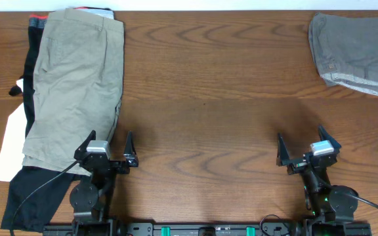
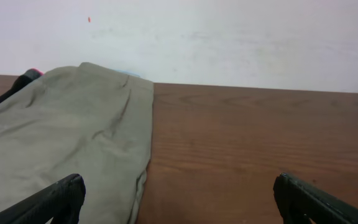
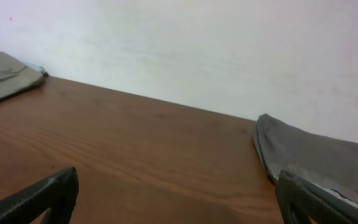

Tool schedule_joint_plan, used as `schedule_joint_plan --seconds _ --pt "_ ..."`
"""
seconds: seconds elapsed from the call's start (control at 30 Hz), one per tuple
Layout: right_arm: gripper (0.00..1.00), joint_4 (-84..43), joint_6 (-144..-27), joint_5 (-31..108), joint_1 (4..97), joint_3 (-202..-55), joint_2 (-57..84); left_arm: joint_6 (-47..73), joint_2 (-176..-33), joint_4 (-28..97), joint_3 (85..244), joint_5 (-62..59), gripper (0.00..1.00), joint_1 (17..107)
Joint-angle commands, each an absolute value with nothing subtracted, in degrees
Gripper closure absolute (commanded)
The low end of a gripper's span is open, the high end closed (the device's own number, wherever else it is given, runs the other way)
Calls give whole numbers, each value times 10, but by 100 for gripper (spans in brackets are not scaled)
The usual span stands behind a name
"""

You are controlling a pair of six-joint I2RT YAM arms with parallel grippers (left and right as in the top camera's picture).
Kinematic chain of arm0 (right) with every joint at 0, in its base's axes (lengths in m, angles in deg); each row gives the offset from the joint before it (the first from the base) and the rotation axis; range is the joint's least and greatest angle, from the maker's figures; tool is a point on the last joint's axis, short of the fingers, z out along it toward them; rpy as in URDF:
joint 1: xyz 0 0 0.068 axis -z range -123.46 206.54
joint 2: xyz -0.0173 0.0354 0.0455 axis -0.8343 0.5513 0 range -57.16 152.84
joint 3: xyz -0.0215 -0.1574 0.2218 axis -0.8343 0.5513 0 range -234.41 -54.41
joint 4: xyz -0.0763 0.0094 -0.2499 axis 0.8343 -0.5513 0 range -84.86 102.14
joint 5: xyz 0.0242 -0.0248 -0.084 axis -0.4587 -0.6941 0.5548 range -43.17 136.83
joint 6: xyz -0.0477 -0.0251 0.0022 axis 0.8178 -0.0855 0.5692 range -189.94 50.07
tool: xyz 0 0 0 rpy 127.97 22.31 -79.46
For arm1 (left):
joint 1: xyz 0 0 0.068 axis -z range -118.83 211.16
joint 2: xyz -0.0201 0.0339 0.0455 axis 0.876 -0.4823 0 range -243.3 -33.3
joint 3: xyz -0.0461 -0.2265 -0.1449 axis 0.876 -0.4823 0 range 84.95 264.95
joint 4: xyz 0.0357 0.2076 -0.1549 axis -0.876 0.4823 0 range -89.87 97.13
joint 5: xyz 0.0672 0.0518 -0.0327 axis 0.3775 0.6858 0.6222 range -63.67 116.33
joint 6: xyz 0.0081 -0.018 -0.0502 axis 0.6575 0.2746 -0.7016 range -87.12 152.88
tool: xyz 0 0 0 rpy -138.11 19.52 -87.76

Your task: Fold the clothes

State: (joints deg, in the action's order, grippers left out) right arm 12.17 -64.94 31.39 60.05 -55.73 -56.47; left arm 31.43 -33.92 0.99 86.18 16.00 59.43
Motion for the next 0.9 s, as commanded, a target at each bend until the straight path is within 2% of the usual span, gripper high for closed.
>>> schedule_joint_plan --seconds 0.0,0.27,0.5,0.63,0.87 --pt "1 127 -652 305 592 -564 -568 318 -336 25 876 150 2 592" --pt "1 128 -649 305 592 -596 -568 318 -345 40 911 150 2 592" --pt "1 128 -636 305 592 -637 -533 316 -417 44 965 150 2 592" --pt "1 128 -636 304 592 -675 -476 305 -486 60 1018 150 2 592" --pt "1 123 -621 278 592 -780 -312 305 -638 176 1174 150 2 592"
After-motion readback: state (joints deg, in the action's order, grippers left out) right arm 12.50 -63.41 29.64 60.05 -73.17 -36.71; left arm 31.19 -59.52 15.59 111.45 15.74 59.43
